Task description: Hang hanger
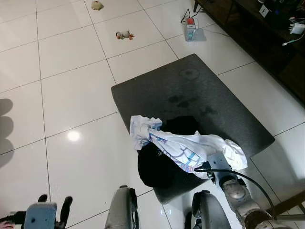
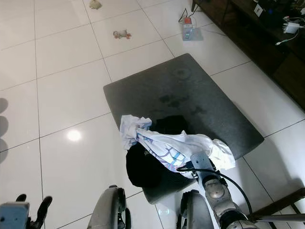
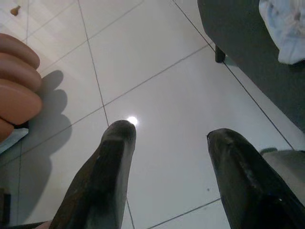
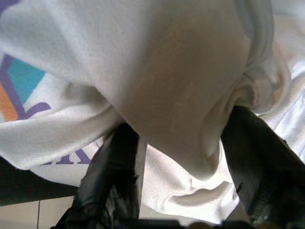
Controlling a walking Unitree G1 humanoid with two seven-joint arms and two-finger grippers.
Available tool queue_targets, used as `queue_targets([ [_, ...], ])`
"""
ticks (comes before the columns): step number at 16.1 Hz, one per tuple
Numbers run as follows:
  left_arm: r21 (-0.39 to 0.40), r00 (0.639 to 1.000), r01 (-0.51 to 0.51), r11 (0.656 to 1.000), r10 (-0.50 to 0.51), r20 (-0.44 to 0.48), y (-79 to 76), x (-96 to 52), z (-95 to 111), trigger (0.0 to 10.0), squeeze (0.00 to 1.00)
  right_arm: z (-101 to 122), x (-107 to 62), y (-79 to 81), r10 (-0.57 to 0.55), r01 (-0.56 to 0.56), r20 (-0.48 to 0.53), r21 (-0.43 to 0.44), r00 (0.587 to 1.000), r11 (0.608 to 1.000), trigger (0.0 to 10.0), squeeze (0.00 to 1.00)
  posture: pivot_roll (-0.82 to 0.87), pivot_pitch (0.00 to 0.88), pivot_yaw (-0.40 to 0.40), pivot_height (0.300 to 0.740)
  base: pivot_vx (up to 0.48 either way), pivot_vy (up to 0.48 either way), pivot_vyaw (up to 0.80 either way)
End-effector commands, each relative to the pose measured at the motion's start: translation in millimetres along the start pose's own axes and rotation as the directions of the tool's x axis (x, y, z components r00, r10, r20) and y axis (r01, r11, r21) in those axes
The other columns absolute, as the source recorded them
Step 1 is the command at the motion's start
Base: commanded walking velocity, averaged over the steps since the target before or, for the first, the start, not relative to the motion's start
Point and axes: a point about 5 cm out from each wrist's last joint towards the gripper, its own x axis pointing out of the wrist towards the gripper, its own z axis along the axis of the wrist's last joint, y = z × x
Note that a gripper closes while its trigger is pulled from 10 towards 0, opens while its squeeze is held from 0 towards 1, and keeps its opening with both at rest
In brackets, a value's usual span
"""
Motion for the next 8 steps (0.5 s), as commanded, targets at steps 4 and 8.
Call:
queue_targets([
  [4,0.011,0.998,-0.018,1.0,0.019,-0.052,-1.7,3.0,-12.3,10.0,0.0,-0.5,-0.1,-2.7,0.006,-0.006,0.0,0.005,1.0,1.0,0.0,0.0,0.23,0.317,0.015,0.615,0.0,0.0,0.0],
  [8,-0.003,0.998,-0.032,0.999,0.032,-0.046,-9.5,13.3,-17.5,10.0,0.0,11.2,2.1,-10.2,0.0,-0.001,0.062,0.01,0.998,1.0,0.0,0.0,0.2,0.257,-0.016,0.615,0.0,0.0,0.0],
])
